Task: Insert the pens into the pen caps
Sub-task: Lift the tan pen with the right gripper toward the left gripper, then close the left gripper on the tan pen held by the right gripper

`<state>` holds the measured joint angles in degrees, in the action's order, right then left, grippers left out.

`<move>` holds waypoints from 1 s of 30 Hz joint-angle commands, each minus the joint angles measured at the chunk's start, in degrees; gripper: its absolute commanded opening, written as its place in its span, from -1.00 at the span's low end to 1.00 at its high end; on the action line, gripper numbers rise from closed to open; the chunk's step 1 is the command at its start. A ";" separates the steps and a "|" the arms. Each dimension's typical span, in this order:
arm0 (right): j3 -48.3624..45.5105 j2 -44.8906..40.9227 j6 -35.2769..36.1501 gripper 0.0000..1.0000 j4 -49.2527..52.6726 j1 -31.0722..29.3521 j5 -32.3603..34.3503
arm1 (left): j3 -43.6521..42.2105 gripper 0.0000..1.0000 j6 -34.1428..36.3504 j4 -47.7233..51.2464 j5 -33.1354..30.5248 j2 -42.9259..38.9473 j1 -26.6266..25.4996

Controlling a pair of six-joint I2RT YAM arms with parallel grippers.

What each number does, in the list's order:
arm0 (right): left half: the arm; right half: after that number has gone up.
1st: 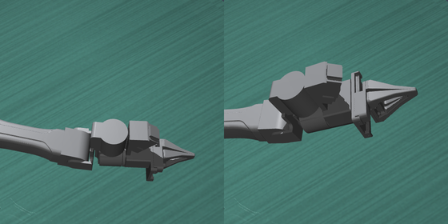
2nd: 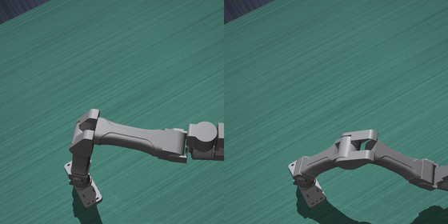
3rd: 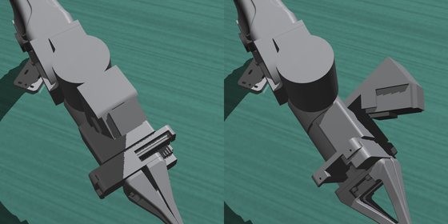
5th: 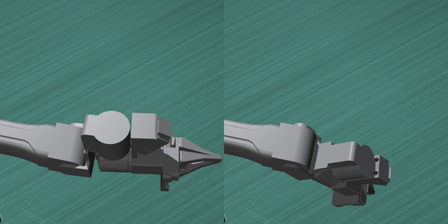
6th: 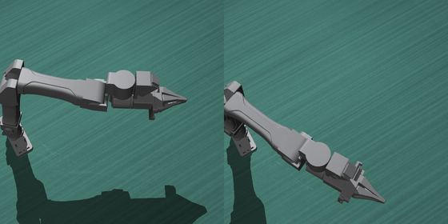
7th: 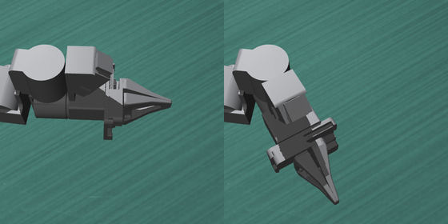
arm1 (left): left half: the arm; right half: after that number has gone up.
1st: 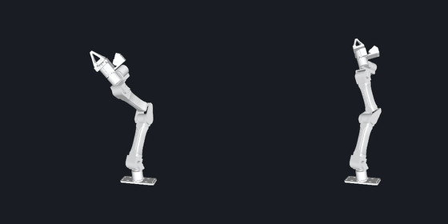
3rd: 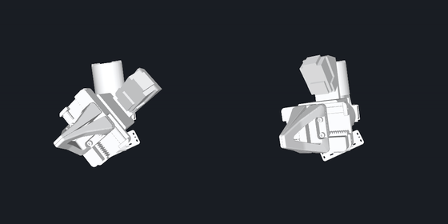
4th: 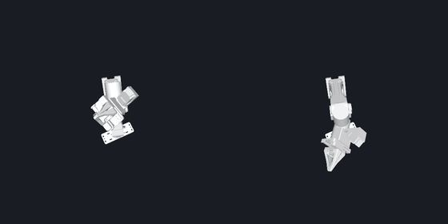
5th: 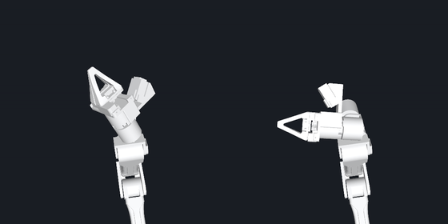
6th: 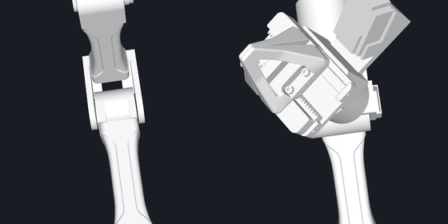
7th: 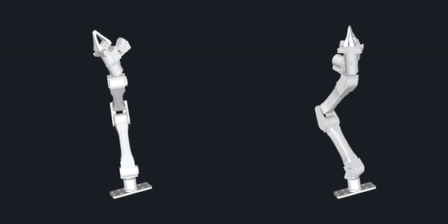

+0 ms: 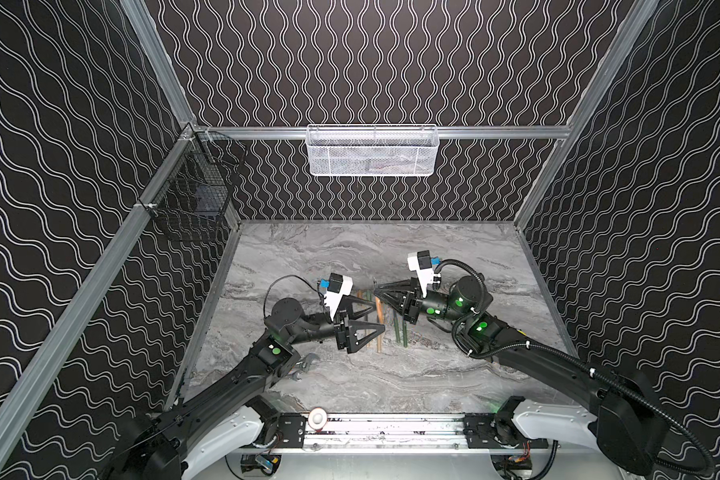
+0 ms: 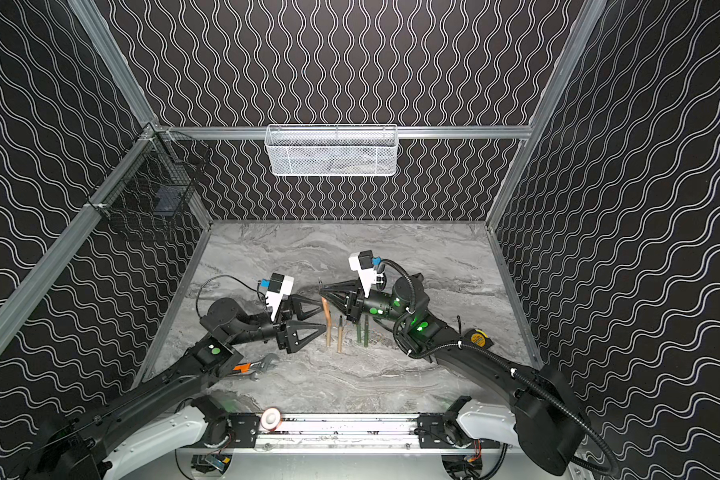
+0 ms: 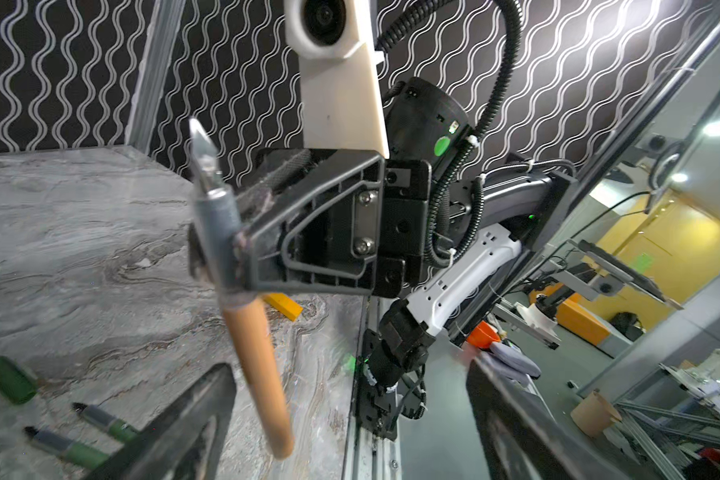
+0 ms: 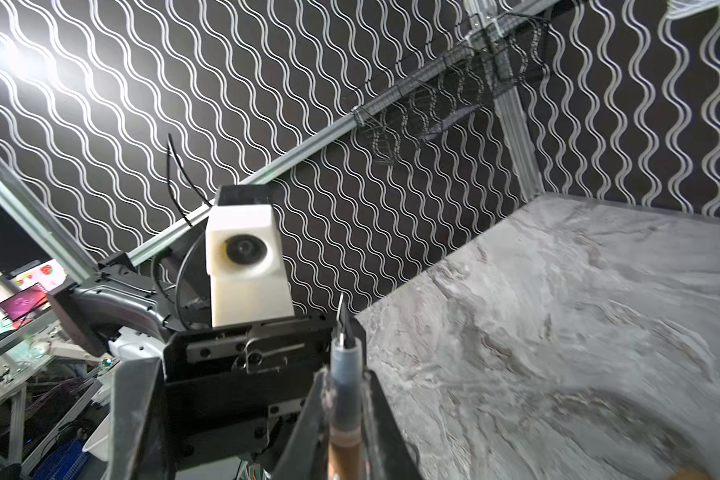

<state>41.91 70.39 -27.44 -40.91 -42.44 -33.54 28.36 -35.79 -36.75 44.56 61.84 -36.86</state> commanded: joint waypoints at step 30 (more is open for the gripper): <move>0.71 3.36 -7.72 -0.67 -13.80 -3.76 -3.55 | -0.19 -0.28 5.54 4.94 -5.23 -6.93 -0.54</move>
<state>42.81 74.02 -34.33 -52.29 -46.09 -36.97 28.16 -32.08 -32.10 39.86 55.29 -37.41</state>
